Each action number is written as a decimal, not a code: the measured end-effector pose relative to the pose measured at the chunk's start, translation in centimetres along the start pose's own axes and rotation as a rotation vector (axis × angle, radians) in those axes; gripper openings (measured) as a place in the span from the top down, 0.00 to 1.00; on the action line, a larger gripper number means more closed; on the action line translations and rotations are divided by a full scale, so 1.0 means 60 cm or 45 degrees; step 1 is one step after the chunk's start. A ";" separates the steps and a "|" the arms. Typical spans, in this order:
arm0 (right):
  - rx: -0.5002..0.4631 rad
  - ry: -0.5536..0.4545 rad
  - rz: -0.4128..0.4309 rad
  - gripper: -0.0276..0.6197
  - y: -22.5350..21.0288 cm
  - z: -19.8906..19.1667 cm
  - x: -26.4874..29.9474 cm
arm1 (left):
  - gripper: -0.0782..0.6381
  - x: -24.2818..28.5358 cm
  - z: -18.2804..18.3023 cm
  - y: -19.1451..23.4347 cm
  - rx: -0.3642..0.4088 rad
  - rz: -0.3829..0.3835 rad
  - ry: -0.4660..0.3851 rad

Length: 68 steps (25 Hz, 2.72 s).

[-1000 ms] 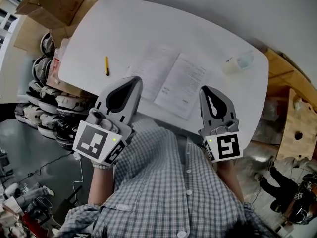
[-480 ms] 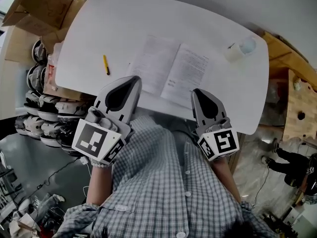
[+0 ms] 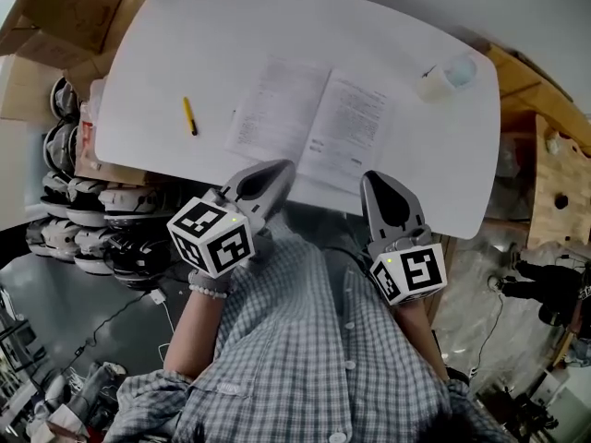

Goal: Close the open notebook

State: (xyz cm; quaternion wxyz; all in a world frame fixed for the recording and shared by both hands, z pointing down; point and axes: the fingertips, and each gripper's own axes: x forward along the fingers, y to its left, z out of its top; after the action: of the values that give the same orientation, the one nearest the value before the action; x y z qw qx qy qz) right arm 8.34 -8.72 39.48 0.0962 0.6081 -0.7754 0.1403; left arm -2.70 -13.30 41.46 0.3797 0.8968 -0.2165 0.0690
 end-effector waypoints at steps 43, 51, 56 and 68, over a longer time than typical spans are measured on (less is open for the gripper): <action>0.039 0.117 -0.059 0.92 -0.107 -0.040 -0.068 | 0.60 0.128 -0.212 0.089 -0.960 0.091 0.071; 0.037 0.126 -0.049 0.92 -0.107 -0.057 -0.075 | 0.71 0.129 -0.231 0.103 -1.141 0.079 -0.015; 0.044 0.144 -0.049 0.92 -0.115 -0.069 -0.077 | 0.84 0.129 -0.236 0.107 -1.245 0.081 -0.091; 0.299 0.300 0.095 0.89 -0.128 -0.146 -0.048 | 0.85 0.118 -0.209 0.087 -1.393 -0.048 -0.174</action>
State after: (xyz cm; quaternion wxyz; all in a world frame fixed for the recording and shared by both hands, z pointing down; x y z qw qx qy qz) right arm 16.30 -4.84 47.58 0.1095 0.5652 -0.7592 0.3036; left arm 1.85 -10.02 55.71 0.7767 0.5747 -0.2287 -0.1189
